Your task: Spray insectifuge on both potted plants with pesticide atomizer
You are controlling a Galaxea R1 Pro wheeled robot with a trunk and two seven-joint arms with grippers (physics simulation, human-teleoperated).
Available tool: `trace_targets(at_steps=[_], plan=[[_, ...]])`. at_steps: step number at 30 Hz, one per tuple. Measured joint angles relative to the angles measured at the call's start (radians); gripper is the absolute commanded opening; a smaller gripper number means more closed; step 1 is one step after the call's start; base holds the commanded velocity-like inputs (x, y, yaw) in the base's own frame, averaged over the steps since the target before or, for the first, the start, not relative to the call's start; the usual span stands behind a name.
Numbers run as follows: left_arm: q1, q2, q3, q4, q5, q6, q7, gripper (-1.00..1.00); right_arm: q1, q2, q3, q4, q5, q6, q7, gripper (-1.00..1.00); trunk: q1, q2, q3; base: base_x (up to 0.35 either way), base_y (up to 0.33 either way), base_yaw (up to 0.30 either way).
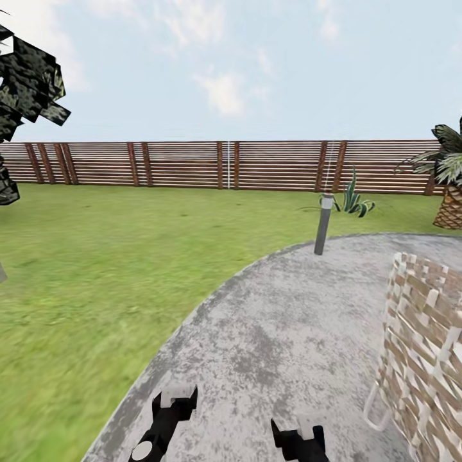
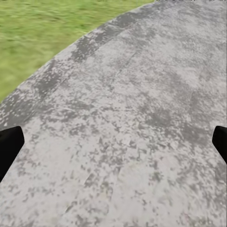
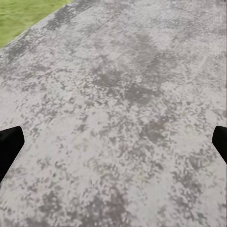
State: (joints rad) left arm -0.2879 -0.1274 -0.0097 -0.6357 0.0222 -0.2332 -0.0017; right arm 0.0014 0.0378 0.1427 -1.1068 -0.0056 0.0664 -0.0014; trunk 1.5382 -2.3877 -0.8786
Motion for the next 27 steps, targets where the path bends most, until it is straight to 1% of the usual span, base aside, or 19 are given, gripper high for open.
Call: trace_targets(at_steps=[27], plan=[[0.0, 0.0, 0.0, 0.0, 0.0, 0.0, 0.0, 1.0, 0.0, -0.001, 0.0, -0.001, 0.001, 0.002, -0.003, 1.0, 0.0, 0.0, 0.0, 0.333, 0.14, 0.0]])
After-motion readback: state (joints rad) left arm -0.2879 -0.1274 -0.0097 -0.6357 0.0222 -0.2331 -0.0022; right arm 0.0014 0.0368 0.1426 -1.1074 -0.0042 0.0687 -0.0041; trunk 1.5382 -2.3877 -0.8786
